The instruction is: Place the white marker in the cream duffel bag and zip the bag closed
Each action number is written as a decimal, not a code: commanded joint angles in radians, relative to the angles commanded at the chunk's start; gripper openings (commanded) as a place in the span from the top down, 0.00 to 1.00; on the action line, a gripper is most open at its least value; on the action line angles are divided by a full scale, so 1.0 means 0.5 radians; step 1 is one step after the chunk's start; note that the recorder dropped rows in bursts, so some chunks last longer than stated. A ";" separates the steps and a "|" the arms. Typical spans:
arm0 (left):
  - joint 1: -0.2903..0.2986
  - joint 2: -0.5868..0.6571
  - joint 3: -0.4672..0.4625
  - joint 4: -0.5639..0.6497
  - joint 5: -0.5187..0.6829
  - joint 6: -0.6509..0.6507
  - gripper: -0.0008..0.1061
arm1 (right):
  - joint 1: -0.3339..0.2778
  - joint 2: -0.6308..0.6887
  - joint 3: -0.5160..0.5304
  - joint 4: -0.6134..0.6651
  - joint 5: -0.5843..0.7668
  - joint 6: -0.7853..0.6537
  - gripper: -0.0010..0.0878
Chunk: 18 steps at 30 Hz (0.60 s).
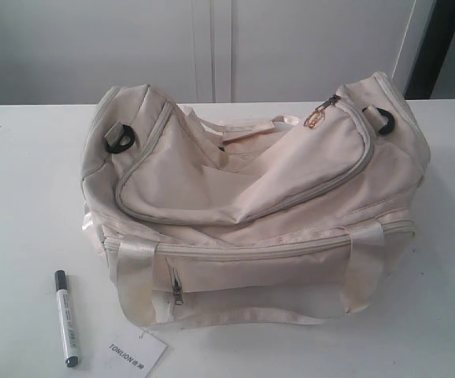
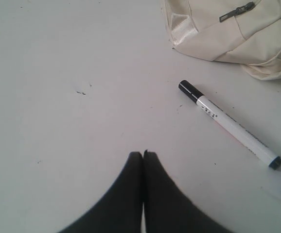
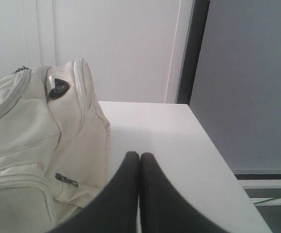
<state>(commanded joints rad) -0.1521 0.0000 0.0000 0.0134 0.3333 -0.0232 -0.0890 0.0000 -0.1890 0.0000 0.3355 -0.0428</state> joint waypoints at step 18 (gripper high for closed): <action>0.000 0.000 0.000 0.000 0.000 0.000 0.99 | 0.000 0.000 0.000 0.000 -0.291 0.000 0.99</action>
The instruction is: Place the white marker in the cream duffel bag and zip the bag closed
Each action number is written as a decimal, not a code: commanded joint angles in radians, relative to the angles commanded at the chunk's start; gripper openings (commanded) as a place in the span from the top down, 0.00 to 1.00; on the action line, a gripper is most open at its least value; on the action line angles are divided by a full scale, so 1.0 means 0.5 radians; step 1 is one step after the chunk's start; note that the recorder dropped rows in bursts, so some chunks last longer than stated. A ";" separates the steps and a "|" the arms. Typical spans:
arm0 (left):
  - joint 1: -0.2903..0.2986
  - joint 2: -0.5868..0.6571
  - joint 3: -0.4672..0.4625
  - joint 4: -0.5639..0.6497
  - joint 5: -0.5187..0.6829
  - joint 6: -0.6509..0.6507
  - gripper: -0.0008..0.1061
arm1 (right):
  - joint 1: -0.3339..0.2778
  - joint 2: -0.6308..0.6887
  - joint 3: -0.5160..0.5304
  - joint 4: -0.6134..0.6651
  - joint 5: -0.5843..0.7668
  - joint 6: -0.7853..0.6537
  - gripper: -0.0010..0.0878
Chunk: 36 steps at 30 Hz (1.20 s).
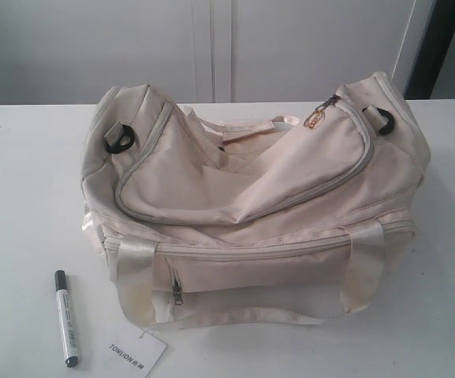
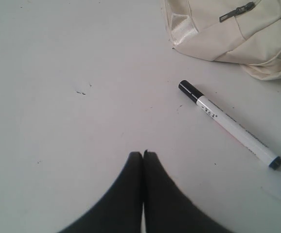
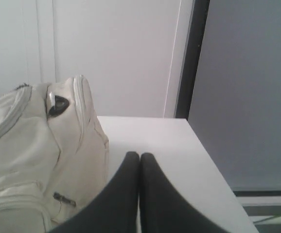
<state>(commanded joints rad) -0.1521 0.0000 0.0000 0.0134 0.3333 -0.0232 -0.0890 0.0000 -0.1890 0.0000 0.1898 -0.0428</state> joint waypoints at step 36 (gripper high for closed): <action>0.000 0.000 0.000 0.000 0.000 0.000 0.99 | 0.000 0.220 -0.186 0.000 0.010 -0.003 0.99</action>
<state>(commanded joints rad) -0.1521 0.0000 0.0000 0.0134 0.3333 -0.0232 -0.0890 0.1102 -0.2818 0.0000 0.1948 -0.0443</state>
